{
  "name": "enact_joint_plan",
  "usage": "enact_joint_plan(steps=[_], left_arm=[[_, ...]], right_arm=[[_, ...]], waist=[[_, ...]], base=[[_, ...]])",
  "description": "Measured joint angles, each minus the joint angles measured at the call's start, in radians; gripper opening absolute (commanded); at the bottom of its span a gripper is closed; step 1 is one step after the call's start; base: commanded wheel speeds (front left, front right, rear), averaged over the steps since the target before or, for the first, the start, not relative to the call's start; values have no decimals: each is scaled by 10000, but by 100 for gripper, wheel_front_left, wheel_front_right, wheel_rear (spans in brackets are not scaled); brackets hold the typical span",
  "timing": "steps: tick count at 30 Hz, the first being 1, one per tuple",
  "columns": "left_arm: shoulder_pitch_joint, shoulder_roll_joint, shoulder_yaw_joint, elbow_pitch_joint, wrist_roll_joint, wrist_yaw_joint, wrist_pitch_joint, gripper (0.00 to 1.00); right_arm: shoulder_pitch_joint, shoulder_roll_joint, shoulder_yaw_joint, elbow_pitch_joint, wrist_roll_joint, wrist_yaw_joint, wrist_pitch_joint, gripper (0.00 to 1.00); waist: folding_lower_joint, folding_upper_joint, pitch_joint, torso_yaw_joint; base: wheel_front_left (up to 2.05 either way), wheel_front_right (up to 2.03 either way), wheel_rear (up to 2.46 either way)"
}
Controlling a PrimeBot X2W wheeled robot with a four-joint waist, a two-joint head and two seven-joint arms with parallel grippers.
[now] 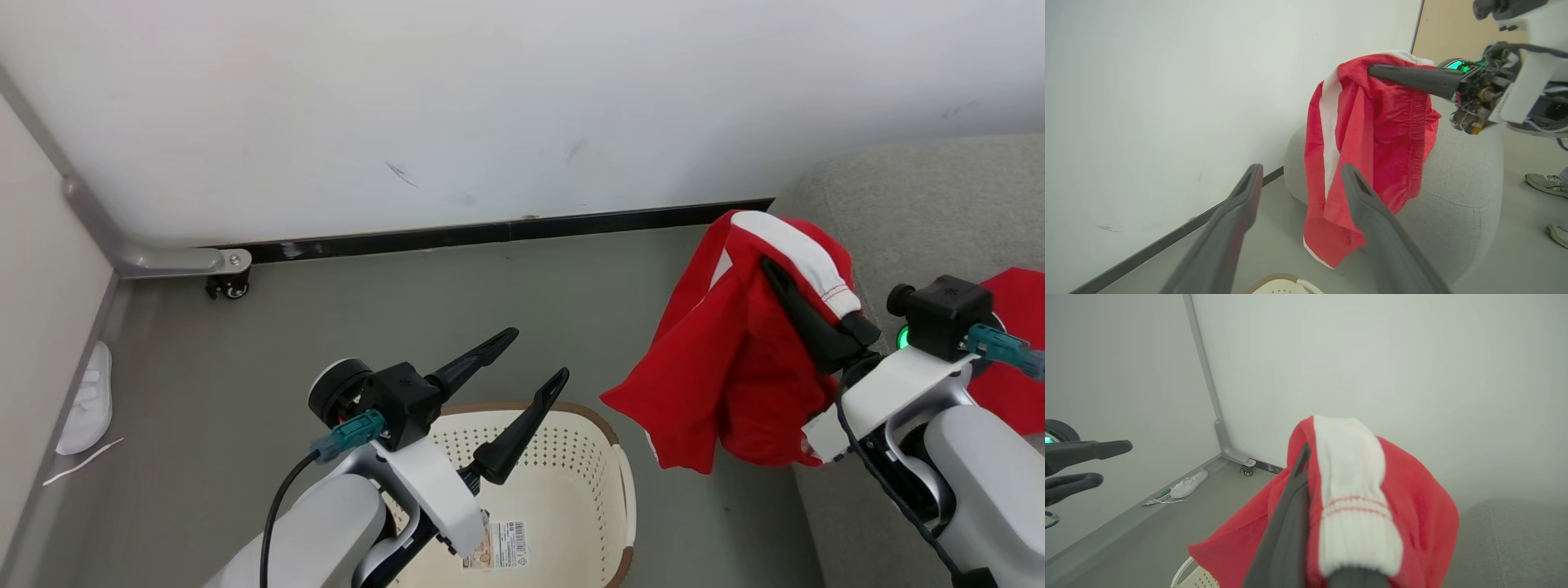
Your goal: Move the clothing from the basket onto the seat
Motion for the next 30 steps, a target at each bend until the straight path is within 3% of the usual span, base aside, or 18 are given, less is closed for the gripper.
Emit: enact_joint_plan(steps=[9,30], left_arm=[[192,59,-38,-115,-84,0,-4,100],[191,186,-203,-596,-63,0,-90,100]], right_arm=[[314,-82,-993,-581,-272,0,-2,0],[1186,25,-2270,-1453,-805,0,-2,0]], waist=[[0,0,57,-588],[0,0,324,-1986]], base=[[0,0,0],[0,0,0]])
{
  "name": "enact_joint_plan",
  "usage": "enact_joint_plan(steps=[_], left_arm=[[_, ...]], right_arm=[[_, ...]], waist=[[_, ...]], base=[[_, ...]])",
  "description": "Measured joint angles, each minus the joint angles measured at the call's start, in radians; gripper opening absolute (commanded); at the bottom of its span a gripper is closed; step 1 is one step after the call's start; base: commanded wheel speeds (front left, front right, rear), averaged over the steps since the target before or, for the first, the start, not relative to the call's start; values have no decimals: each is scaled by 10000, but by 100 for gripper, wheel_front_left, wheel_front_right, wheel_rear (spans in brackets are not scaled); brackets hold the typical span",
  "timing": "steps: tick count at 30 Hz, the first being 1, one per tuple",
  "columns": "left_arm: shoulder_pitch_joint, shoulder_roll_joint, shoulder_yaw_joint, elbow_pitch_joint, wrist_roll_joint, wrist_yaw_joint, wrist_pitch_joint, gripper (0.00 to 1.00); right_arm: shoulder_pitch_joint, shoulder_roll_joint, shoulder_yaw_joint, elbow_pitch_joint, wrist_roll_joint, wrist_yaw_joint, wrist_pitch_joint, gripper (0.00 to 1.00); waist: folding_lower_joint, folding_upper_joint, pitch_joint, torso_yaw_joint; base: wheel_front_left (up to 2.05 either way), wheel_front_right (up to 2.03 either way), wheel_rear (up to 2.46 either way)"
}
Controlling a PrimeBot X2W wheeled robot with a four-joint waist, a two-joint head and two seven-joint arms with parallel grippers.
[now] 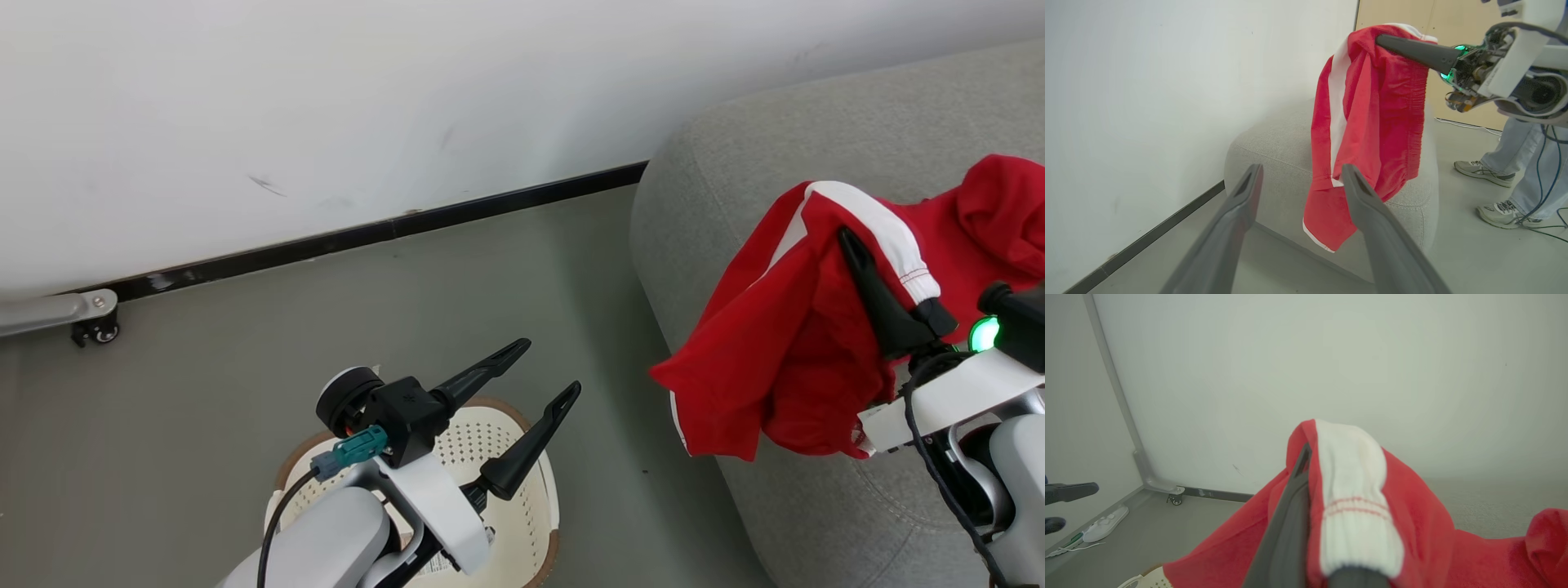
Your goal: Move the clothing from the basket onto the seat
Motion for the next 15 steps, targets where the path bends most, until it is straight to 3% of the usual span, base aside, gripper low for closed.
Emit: enact_joint_plan(steps=[15], left_arm=[[9,88,-282,-238,84,0,0,100]], right_arm=[[130,157,-221,-322,-84,0,0,0]], waist=[[0,0,133,-778]], base=[[0,0,0]])
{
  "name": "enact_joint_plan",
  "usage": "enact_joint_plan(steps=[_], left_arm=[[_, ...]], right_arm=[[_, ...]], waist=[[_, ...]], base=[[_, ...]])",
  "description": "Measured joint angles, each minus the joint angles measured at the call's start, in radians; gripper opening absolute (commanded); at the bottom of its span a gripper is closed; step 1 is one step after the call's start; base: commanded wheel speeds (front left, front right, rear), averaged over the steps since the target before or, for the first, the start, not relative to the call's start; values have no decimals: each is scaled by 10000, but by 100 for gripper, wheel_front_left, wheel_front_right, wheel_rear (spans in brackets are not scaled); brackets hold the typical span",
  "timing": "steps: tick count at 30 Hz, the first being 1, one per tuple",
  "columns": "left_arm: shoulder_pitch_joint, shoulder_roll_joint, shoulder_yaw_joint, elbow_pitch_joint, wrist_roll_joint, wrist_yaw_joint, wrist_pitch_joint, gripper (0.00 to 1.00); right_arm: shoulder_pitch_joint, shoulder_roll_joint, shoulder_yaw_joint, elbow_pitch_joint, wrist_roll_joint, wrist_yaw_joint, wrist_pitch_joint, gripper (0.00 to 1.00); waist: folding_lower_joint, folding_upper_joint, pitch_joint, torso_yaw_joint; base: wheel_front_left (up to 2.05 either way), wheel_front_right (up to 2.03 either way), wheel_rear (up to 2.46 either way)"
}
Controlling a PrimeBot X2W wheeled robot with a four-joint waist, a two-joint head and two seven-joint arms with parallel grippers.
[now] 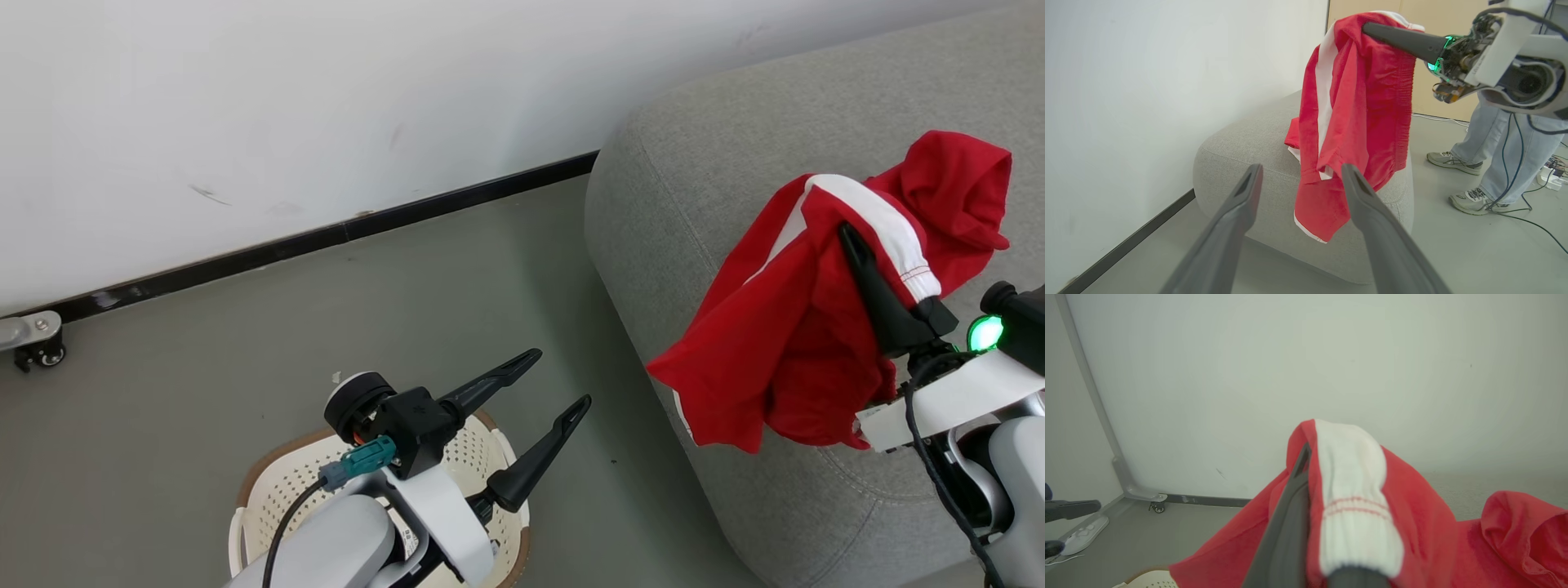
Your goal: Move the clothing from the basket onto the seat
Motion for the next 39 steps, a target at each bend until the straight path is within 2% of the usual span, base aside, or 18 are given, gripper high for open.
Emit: enact_joint_plan(steps=[17,25,29,32,39], left_arm=[[19,207,4,-182,6,0,0,100],[196,228,-27,-291,6,0,27,100],[198,268,-25,-336,0,2,111,100],[198,288,-31,-393,0,2,196,100],[198,458,-27,-598,-2,6,414,100]], right_arm=[[-175,-84,79,-104,-59,0,2,0],[-1309,-815,-113,-23,228,0,0,0],[-1959,-757,-462,253,1277,0,0,0],[-2415,-951,-489,692,1511,0,0,0],[-3474,-1950,-616,1718,1680,0,52,0]], waist=[[1,0,215,-170],[0,0,389,-91],[0,0,511,-61],[0,0,624,-38],[0,0,935,48]], base=[[0,0,0],[0,0,0],[0,0,0],[0,0,0],[0,0,0]])
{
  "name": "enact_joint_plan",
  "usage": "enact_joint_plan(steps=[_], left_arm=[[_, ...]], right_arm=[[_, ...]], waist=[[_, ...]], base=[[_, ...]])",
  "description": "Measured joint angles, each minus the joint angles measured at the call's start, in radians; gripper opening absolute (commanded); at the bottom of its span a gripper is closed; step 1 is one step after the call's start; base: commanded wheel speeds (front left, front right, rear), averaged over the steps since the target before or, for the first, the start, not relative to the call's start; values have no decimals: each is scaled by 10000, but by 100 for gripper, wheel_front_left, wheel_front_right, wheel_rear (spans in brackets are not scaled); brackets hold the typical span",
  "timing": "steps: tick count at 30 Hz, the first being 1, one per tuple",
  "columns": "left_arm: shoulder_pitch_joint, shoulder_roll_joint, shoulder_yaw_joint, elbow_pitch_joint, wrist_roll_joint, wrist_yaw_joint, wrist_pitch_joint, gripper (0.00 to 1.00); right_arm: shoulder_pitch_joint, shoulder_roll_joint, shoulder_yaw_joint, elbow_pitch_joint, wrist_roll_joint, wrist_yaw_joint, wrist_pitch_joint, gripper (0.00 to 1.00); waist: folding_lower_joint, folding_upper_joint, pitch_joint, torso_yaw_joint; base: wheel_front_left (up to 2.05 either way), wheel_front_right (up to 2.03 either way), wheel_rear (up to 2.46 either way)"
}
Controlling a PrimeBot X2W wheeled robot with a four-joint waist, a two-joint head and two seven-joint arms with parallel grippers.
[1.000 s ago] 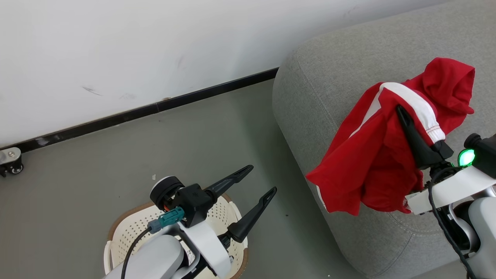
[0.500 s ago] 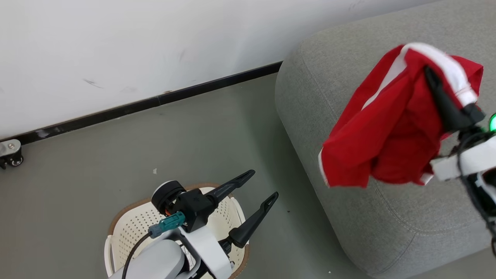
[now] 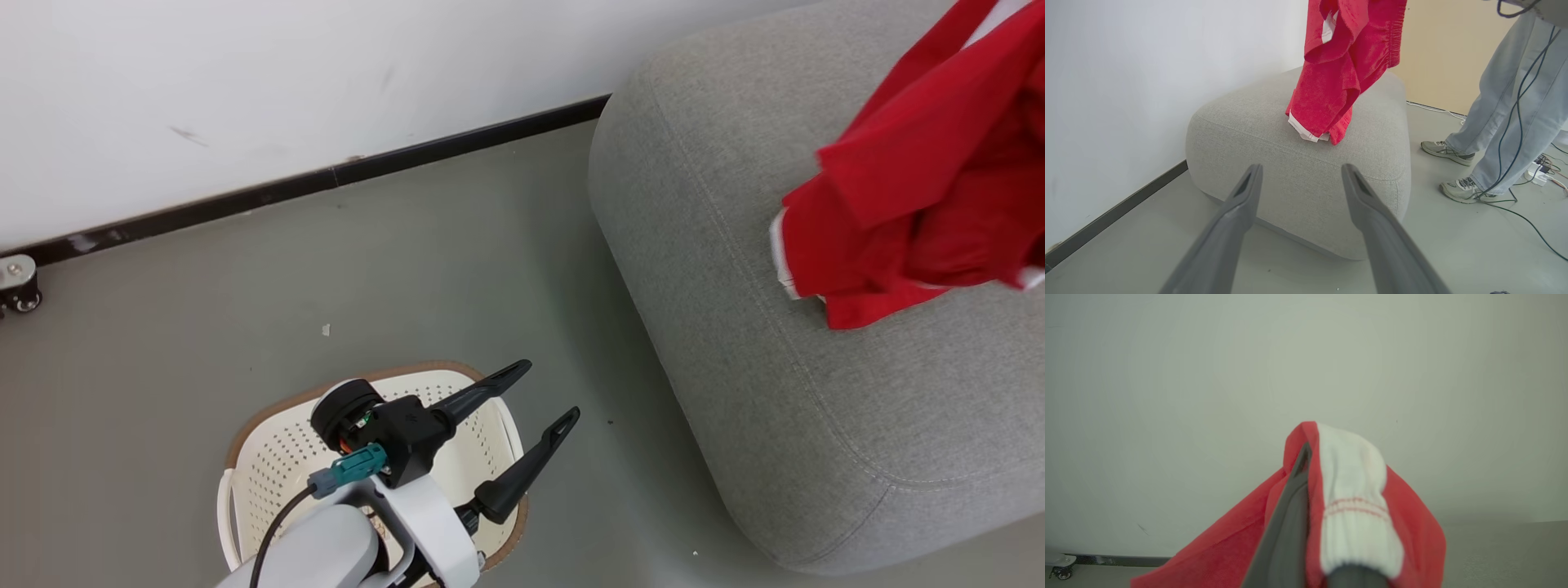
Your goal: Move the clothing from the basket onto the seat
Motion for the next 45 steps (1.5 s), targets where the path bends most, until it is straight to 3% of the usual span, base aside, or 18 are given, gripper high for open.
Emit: enact_joint_plan(steps=[17,23,37,45], left_arm=[[-14,499,81,-694,0,146,566,100],[-24,773,228,-995,0,174,665,100],[-263,1116,454,-1835,-8,174,917,100],[-384,1430,640,-2048,4,176,1009,100]], right_arm=[[-2388,-1312,-219,1676,525,0,439,0],[-3225,-2084,-368,2161,639,0,437,0],[-3395,-2270,-169,3120,819,0,431,0],[-3271,-2052,-27,3739,744,0,522,0]], waist=[[0,0,1111,273],[0,0,1593,369],[0,0,2736,502],[0,0,3344,483]], base=[[0,0,0],[0,0,0],[0,0,0],[0,0,0]])
